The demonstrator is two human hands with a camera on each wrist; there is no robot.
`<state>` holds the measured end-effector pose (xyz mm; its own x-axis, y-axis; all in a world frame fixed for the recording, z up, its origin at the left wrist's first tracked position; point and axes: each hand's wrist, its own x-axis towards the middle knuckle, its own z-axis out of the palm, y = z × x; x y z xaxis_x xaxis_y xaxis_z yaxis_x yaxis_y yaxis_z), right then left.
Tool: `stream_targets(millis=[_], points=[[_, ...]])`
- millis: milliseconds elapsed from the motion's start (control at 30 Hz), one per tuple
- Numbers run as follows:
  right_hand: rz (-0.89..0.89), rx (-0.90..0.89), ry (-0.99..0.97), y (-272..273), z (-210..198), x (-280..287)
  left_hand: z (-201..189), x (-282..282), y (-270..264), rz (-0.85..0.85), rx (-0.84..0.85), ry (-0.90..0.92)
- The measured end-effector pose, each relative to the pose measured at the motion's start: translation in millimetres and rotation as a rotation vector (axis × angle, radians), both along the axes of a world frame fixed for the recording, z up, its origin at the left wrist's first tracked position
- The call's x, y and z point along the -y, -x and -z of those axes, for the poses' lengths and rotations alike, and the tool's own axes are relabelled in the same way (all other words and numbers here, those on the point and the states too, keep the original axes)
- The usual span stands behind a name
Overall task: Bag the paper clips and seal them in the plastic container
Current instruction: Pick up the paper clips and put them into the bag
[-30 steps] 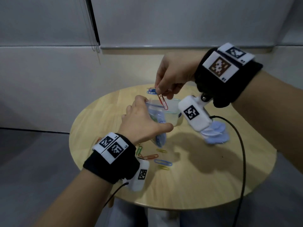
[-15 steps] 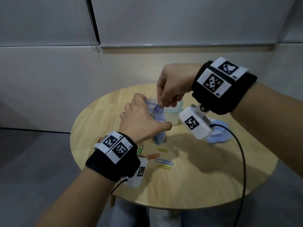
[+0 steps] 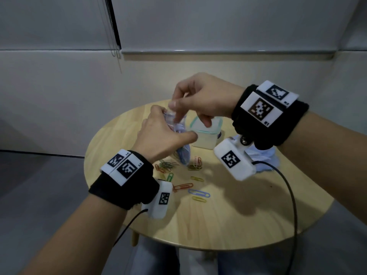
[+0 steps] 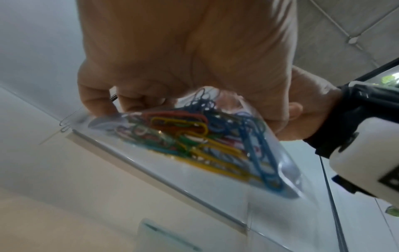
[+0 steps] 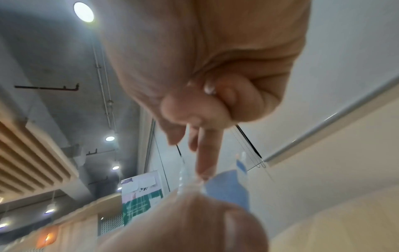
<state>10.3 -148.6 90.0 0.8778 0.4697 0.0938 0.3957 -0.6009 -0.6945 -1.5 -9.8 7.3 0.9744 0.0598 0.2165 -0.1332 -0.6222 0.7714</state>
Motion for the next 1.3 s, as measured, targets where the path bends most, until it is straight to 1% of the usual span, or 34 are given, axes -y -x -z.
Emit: stream_targets(millis=[33, 67, 100, 133, 233, 300, 367, 500, 633, 767, 867, 967, 1033, 1100, 1200, 1267, 1300], points=[[0.035, 0.035, -0.108, -4.0, 1.5, -0.1, -0.6, -4.5, -0.4, -0.006, 0.000, -0.009], [0.064, 0.047, -0.168, -9.0, 3.9, 0.6, -0.7, -9.6, -0.5, -0.014, -0.002, -0.022], [0.087, 0.036, -0.155, -14.6, 8.1, 1.9, -0.4, -15.0, -0.7, -0.024, -0.004, -0.033], [0.107, 0.006, -0.075, -20.6, 15.0, 3.5, 0.0, -20.5, -0.5, -0.035, -0.009, -0.039], [0.157, -0.178, 0.340, -34.6, 52.8, 9.8, 0.9, -36.0, 0.8, -0.062, -0.033, -0.045], [0.175, -0.239, 0.579, -38.9, 81.2, 11.9, 0.6, -44.6, 2.1, -0.070, -0.049, -0.060], [0.191, -0.245, 0.688, -41.3, 100.5, 10.4, 0.9, -50.5, 3.5, -0.074, -0.066, -0.071], [0.179, -0.161, 0.806, -37.4, 110.0, -6.2, 5.3, -55.0, 2.3, -0.074, -0.088, -0.061], [0.094, -0.131, 0.817, -35.9, 115.4, -26.9, 8.9, -55.6, -0.6, -0.075, -0.105, -0.053], [0.060, -0.071, 0.860, -32.1, 119.6, -35.7, 12.5, -54.7, -2.2, -0.058, -0.119, -0.058], [0.069, -0.095, 0.798, -32.6, 120.3, -29.6, 14.4, -52.6, -2.1, -0.046, -0.133, -0.070], [0.107, -0.134, 0.674, -34.9, 114.9, -13.3, 13.7, -48.0, -1.9, -0.025, -0.124, -0.080], [0.142, -0.171, 0.575, -34.9, 102.0, -0.4, 12.9, -43.2, -1.7, -0.005, -0.112, -0.103], [0.193, -0.189, 0.443, -35.9, 79.3, 11.3, 12.6, -36.6, -1.1, 0.014, -0.083, -0.142], [0.250, -0.110, 0.191, -36.2, 32.9, 17.9, 11.7, -23.2, 0.3, 0.004, -0.025, -0.219], [0.253, -0.076, -0.015, -32.5, 4.0, 13.5, 10.9, -13.8, 1.0, -0.018, 0.023, -0.282], [0.244, -0.057, -0.088, -30.4, -6.7, 9.8, 10.3, -9.4, 1.0, -0.019, 0.044, -0.305]])
